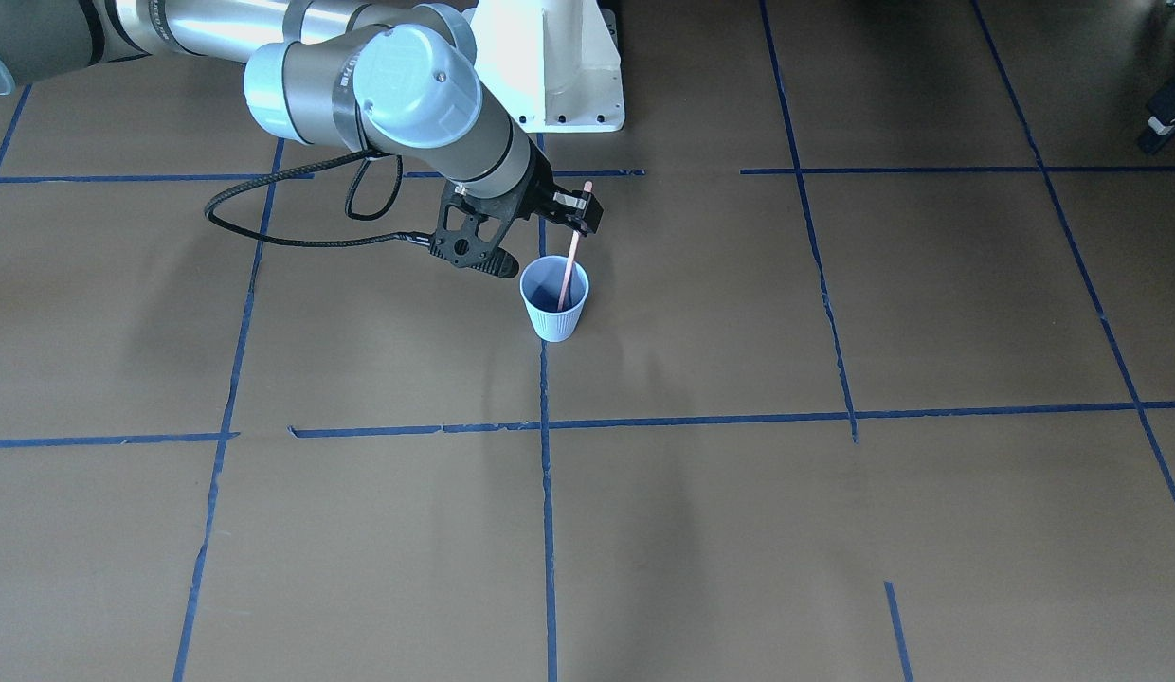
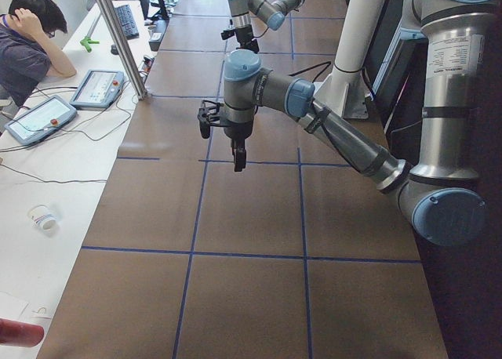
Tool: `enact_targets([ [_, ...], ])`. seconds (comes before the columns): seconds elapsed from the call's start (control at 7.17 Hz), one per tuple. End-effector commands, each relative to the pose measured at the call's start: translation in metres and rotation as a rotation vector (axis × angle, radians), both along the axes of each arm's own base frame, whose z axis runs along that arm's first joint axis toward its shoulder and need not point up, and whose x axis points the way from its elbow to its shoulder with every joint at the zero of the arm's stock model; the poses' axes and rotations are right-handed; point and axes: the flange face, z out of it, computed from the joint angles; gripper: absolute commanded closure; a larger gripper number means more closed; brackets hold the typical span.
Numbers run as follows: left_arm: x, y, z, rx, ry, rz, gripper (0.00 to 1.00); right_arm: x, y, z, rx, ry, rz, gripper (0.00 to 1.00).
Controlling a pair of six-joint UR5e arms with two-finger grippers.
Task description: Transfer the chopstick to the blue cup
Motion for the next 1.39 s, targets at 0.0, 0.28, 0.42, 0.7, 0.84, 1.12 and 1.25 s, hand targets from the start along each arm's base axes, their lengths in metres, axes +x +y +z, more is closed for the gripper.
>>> enact_targets([
  [0.0, 0.0, -0.002, 0.009, -0.006, -0.004, 0.012, 0.0, 0.056, -0.011, 0.019, 0.207, 0.012, 0.096, 0.0],
  [0.28, 0.0, -0.006, 0.022, 0.0, -0.014, 0.05, 0.0, 0.146, -0.039, 0.075, 0.498, 0.087, 0.108, 0.0],
  [0.42, 0.0, -0.006, 0.023, 0.0, -0.014, 0.051, 0.0, 0.191, -0.06, 0.12, 0.54, 0.152, 0.109, 0.0],
  [0.7, -0.001, -0.004, 0.028, 0.024, -0.021, 0.091, 0.0, 0.286, -0.079, 0.222, 0.665, 0.282, 0.016, 0.0],
  [0.84, -0.002, 0.004, 0.043, 0.057, -0.033, 0.162, 0.0, 0.324, -0.079, 0.259, 0.7, 0.295, -0.043, 0.0],
  [1.12, -0.003, 0.001, 0.066, 0.043, -0.037, 0.199, 0.0, 0.384, -0.07, 0.32, 0.609, 0.281, -0.035, 0.0],
  [1.25, -0.004, 0.002, 0.073, 0.053, -0.041, 0.226, 0.0, 0.387, -0.067, 0.343, 0.568, 0.297, -0.043, 0.0],
])
